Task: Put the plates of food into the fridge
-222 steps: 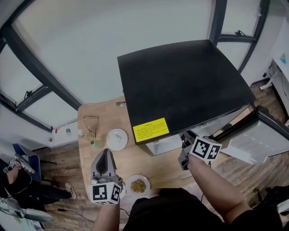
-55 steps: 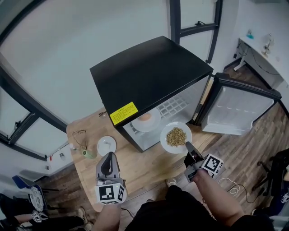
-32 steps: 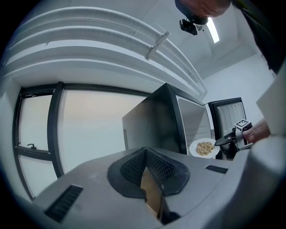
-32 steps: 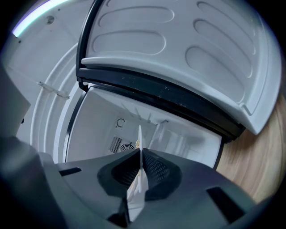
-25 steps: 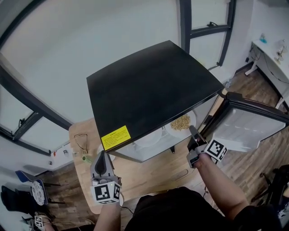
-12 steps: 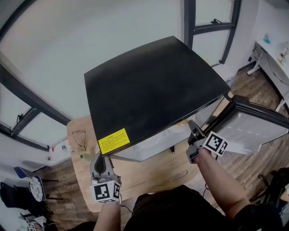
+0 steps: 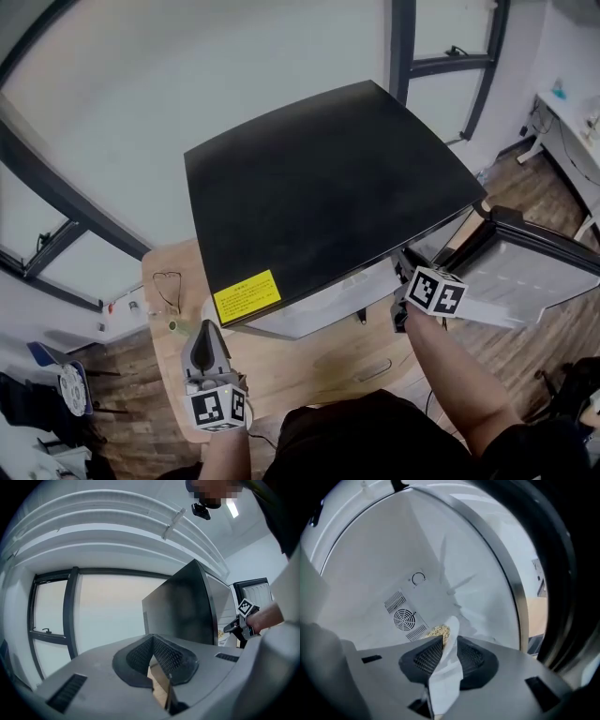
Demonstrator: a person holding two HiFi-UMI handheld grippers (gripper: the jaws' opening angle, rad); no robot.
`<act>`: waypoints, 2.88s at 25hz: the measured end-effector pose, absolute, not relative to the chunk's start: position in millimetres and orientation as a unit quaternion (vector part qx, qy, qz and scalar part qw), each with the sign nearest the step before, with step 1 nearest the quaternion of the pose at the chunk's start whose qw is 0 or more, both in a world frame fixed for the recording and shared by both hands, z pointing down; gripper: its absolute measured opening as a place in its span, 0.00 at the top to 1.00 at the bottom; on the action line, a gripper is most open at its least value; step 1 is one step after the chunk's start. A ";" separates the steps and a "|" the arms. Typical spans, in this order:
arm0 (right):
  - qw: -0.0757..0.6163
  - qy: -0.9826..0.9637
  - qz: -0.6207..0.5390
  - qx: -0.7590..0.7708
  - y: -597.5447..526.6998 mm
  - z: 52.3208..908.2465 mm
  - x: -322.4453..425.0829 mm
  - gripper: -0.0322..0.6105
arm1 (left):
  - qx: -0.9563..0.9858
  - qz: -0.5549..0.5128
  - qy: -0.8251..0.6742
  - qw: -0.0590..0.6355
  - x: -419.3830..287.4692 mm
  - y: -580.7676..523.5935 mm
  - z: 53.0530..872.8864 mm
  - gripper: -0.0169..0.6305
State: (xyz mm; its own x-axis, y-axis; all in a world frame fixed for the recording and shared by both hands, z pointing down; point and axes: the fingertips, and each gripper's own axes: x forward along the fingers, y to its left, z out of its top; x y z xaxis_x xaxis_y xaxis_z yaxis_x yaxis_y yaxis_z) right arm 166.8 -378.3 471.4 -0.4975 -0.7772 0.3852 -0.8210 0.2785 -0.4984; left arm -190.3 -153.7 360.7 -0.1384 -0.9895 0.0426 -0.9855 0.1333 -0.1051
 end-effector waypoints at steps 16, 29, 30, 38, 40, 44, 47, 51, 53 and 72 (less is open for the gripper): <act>0.106 -0.799 0.214 0.551 -353.5 455.5 163.7 0.69 | -0.639 -0.039 0.768 0.020 -219.0 -111.1 358.7 0.97; 0.069 -0.808 0.261 0.523 -243.2 470.5 122.2 0.69 | -0.649 -0.043 0.759 0.002 -259.3 -28.0 374.9 0.97; 0.069 -0.816 0.267 0.509 -231.5 476.3 108.4 0.69 | -0.647 -0.044 0.761 0.002 -265.9 -16.3 376.5 0.97; 0.048 -0.864 0.332 0.376 -122.1 509.0 -6.4 0.69 | -0.630 -0.039 0.775 -0.018 -320.9 69.9 394.9 0.97; 0.049 -0.869 0.346 0.350 -92.8 519.9 -30.3 0.69 | -0.631 -0.043 0.774 -0.014 -326.7 89.9 397.9 0.97; 0.077 -0.876 0.365 0.305 -34.9 549.7 -73.1 0.69 | -0.632 -0.047 0.773 -0.013 -336.3 129.5 404.7 0.97; 0.074 -0.875 0.389 0.278 3.5 566.0 -100.1 0.69 | -0.626 -0.058 0.778 -0.020 -351.6 162.7 415.2 0.97; 0.079 -0.860 0.435 0.256 44.6 600.6 -118.3 0.69 | -0.610 -0.086 0.788 -0.016 -371.6 205.4 425.3 0.97; 0.090 -0.853 0.450 0.248 63.4 617.2 -125.0 0.69 | -0.601 -0.094 0.793 -0.017 -379.4 220.2 423.9 0.97; 0.049 -0.715 0.665 0.212 143.7 733.2 -182.6 0.74 | -0.555 -0.160 0.816 0.009 -401.1 298.5 402.8 0.97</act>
